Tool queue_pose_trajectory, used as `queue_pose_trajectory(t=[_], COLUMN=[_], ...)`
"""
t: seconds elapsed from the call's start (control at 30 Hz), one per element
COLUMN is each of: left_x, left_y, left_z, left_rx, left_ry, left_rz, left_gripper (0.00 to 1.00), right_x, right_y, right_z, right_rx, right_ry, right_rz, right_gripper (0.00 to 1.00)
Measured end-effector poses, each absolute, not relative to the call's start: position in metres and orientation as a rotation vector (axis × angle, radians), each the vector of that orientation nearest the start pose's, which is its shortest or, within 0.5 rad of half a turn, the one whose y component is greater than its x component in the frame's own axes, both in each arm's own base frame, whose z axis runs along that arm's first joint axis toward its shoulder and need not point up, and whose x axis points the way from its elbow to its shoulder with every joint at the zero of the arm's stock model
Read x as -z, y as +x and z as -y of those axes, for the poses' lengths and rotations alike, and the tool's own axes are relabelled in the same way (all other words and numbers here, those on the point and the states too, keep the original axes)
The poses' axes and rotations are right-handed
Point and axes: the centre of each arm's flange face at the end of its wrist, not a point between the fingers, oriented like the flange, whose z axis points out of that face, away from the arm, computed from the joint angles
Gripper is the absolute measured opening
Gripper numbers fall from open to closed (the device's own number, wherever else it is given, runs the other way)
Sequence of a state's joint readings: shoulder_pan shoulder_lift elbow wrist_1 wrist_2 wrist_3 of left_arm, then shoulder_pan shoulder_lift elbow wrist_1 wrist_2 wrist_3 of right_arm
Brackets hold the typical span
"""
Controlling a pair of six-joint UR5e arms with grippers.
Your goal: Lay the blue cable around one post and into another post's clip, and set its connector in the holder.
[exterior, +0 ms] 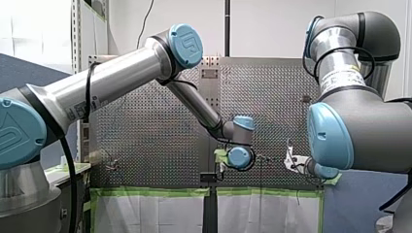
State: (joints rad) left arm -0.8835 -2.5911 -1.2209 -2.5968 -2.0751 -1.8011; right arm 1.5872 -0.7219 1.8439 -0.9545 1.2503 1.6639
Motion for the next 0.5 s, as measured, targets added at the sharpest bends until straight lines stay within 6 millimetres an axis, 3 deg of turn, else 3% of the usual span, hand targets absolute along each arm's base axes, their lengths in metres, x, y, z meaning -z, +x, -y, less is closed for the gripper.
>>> queue_pose_trajectory(t=[0.5], left_x=[-0.047], left_y=[0.428], left_z=[0.629], left_rx=[0.382], left_ry=[0.139], left_rz=[-1.668], left_gripper=[1.00], right_x=[0.024], right_y=[0.175], right_z=[0.562], right_rx=[-1.443], right_ry=[1.538], right_rz=[1.259], right_gripper=[0.00])
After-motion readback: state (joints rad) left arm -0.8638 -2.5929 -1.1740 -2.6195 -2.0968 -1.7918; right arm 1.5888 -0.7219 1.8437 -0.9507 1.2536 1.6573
